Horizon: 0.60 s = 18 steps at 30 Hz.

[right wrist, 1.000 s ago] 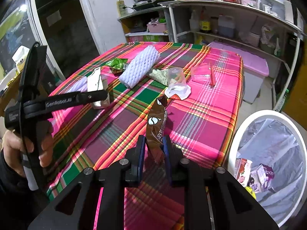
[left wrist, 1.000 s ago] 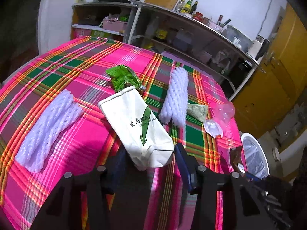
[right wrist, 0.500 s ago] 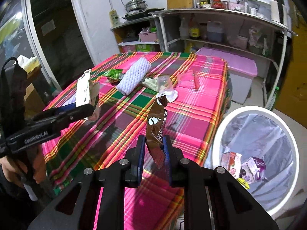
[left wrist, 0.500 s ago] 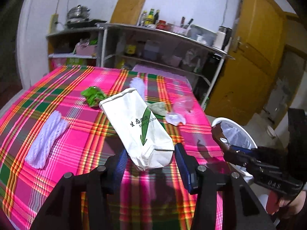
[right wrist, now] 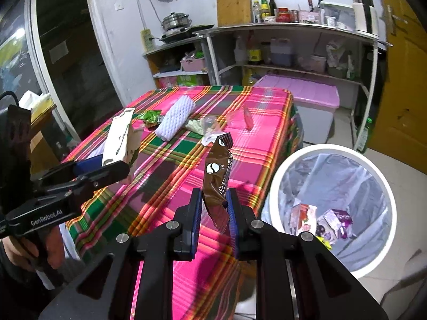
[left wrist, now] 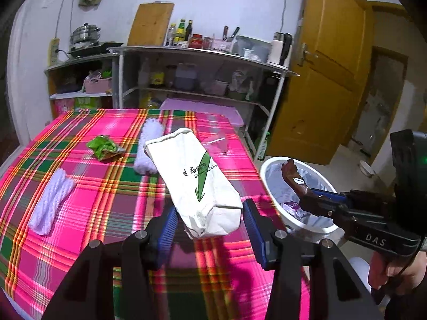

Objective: Collect trash
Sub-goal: 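Carry the white paper bag and brown wrapper over the bin with both grippers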

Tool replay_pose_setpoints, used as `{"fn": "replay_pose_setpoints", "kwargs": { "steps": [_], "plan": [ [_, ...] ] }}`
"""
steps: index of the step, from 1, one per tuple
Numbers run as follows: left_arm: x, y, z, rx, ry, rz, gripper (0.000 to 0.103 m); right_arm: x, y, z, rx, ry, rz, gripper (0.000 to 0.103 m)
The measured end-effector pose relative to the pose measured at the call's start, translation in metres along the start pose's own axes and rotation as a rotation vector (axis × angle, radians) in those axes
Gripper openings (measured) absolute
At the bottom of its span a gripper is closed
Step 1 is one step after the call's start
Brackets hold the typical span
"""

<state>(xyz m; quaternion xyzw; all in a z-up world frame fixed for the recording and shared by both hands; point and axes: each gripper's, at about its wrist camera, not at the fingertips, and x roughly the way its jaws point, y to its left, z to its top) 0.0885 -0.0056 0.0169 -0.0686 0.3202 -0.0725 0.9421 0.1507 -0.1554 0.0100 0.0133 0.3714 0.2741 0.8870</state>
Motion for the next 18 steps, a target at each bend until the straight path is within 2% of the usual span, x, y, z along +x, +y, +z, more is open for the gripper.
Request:
{"fn": "replay_pose_setpoints", "kwargs": {
  "steps": [9,18],
  "plan": [
    [0.001,-0.026,0.0,0.038,0.005,-0.038,0.05,-0.017,-0.019,-0.005,0.04,-0.025,-0.033,0.02],
    [0.017,-0.052,0.003,0.074,0.034,-0.11,0.05,-0.025,-0.049,-0.016,0.1,-0.031,-0.086,0.02]
  ]
}}
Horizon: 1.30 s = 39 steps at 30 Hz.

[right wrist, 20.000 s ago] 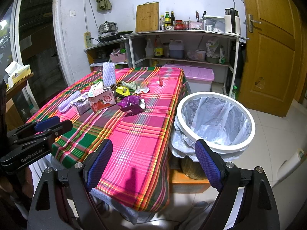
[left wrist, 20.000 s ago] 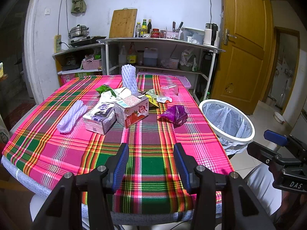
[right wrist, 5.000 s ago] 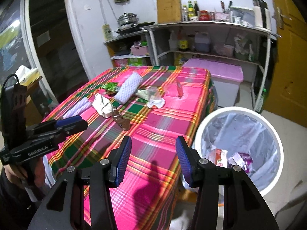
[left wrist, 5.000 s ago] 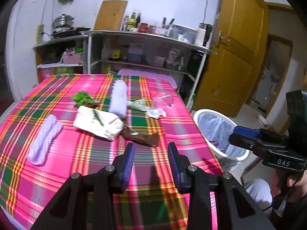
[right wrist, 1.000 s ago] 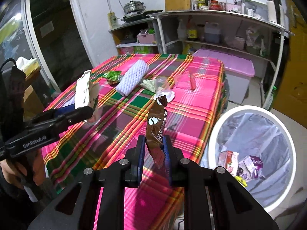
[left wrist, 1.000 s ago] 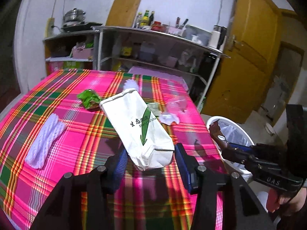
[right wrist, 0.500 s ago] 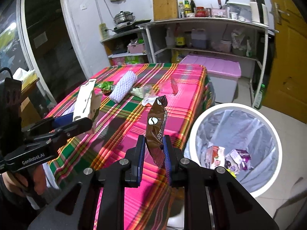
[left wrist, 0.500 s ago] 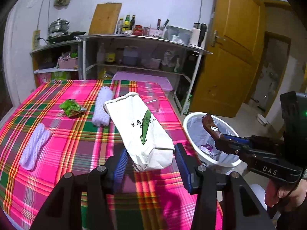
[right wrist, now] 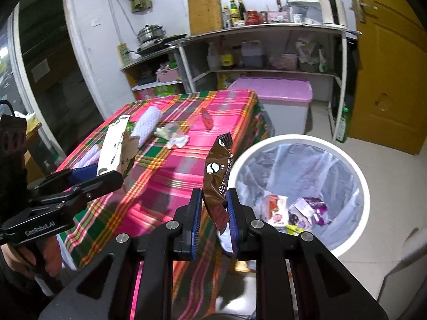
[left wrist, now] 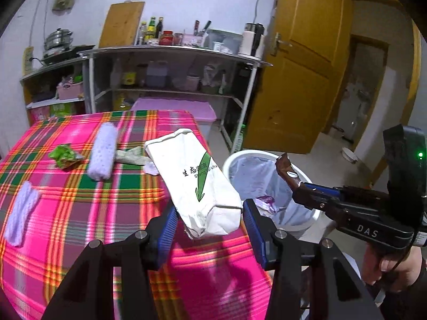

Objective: Collect trash
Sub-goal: 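Carry the white paper bag and brown wrapper over the bin with both grippers, then open both grippers over the bin to drop bag and wrapper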

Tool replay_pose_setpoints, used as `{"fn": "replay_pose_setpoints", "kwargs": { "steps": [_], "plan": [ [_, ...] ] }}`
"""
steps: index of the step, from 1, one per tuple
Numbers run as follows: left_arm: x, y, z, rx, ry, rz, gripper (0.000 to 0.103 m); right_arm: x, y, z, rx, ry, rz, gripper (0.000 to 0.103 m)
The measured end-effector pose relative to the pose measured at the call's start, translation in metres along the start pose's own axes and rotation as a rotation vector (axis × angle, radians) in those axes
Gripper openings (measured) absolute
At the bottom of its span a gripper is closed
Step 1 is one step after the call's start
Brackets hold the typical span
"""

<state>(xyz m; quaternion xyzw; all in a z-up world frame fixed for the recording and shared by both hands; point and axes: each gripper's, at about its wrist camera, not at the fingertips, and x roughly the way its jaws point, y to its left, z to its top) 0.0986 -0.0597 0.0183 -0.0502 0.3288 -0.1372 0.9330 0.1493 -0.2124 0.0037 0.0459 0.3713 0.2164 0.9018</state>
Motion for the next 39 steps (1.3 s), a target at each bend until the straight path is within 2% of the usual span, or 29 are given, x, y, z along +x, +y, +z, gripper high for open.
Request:
{"fn": "replay_pose_setpoints", "kwargs": {
  "steps": [13,20,28,29,32,39],
  "plan": [
    [0.053,-0.038,0.011,0.055,0.067,-0.109,0.05,0.006,-0.048,-0.012,0.104,0.021,-0.061,0.02],
    [0.085,-0.054,0.017,0.08,0.113,-0.165,0.05,0.021,-0.072,-0.019,0.154,0.071,-0.091,0.02],
    [0.123,-0.067,0.021,0.098,0.171,-0.193,0.051,0.033,-0.095,-0.025,0.201,0.105,-0.122,0.02],
    [0.127,-0.068,0.022,0.099,0.179,-0.192,0.051,0.034,-0.097,-0.026,0.205,0.108,-0.126,0.023],
    [0.136,-0.069,0.021,0.093,0.198,-0.193,0.051,0.035,-0.101,-0.026,0.213,0.109,-0.13,0.045],
    [0.132,-0.064,0.022,0.075,0.189,-0.182,0.051,0.026,-0.098,-0.024,0.221,0.083,-0.121,0.046]
  ]
}}
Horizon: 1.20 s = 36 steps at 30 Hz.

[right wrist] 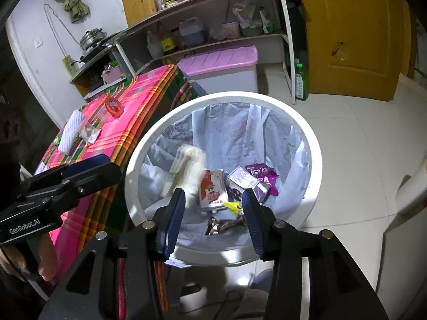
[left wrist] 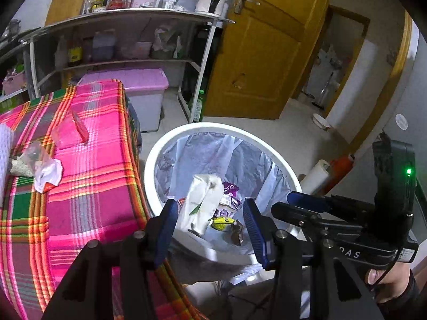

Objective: Collect trash
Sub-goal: 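Open both grippers over the bin to drop bag and wrapper, then withdraw both open grippers from the bin back toward the table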

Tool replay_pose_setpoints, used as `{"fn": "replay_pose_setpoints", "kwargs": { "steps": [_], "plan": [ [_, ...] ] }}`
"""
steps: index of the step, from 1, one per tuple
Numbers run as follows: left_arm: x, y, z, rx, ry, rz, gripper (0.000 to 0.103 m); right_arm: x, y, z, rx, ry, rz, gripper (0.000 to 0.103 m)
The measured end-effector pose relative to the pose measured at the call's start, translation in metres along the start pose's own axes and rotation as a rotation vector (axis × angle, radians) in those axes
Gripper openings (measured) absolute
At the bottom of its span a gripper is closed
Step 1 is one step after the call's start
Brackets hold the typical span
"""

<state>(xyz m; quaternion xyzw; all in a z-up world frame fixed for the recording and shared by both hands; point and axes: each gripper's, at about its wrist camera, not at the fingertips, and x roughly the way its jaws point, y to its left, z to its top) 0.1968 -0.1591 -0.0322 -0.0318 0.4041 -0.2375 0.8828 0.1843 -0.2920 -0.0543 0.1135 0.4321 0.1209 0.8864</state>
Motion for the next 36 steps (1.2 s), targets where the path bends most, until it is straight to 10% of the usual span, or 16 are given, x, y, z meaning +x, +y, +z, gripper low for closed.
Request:
{"fn": "replay_pose_setpoints", "kwargs": {
  "steps": [36],
  "plan": [
    [-0.147,0.047,-0.048,-0.078,-0.217,0.232,0.051,-0.053,0.125,0.0,-0.245,-0.105,0.142,0.046]
  ]
}}
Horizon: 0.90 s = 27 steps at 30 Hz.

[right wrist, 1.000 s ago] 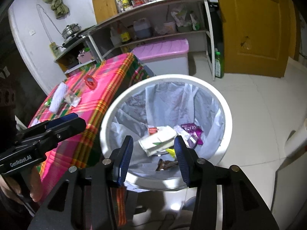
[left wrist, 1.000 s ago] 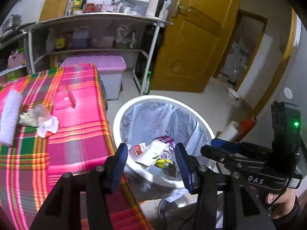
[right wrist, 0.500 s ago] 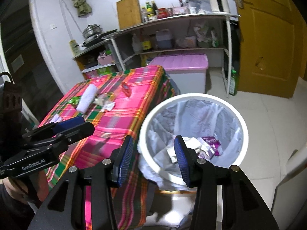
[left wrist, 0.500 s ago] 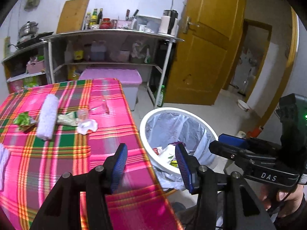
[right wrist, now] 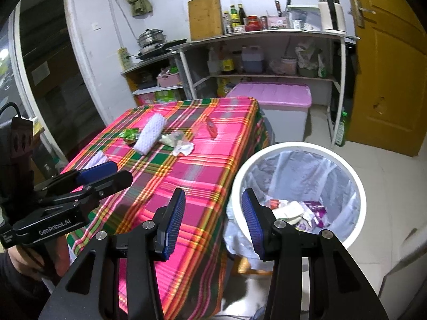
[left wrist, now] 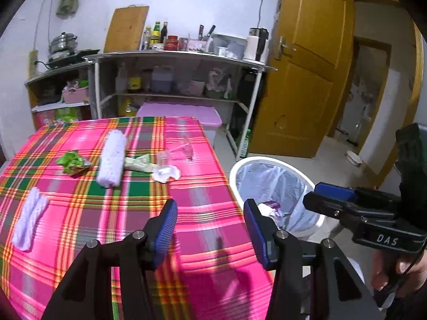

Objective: Collect trash
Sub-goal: 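Withdraw both open grippers from the bin back toward the table, then grasp the white foam net sleeve with the left gripper while the right grasps the clear cup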

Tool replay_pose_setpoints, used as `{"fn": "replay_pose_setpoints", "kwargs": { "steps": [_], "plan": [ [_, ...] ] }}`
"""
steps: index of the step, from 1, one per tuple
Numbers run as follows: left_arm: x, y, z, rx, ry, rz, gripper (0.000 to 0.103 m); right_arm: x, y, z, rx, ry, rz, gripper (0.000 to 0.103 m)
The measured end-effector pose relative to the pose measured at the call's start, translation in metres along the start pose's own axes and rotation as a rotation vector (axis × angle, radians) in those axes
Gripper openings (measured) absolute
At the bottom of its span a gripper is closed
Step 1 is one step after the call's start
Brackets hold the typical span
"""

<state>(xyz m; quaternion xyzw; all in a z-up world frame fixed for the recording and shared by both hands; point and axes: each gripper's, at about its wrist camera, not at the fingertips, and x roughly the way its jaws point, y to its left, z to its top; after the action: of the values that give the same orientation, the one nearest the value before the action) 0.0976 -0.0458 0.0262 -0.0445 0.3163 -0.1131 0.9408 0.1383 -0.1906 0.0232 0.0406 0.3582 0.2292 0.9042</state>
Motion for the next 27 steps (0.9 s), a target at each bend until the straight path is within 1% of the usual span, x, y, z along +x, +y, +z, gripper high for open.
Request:
{"fn": "replay_pose_setpoints", "kwargs": {
  "steps": [9,14,19,27],
  "plan": [
    [-0.008,0.029,-0.007,-0.033,0.003,0.063,0.051,0.017,0.021,0.005,-0.053,0.017,0.038,0.046],
    [-0.014,0.045,-0.01,-0.056,-0.005,0.093,0.051,0.028,0.03,0.01,-0.081,0.029,0.043,0.046],
    [-0.017,0.057,-0.012,-0.059,-0.007,0.132,0.051,0.037,0.037,0.015,-0.099,0.039,0.054,0.046],
    [-0.017,0.077,-0.014,-0.073,-0.003,0.17,0.051,0.059,0.05,0.022,-0.135,0.063,0.07,0.046]
  ]
}}
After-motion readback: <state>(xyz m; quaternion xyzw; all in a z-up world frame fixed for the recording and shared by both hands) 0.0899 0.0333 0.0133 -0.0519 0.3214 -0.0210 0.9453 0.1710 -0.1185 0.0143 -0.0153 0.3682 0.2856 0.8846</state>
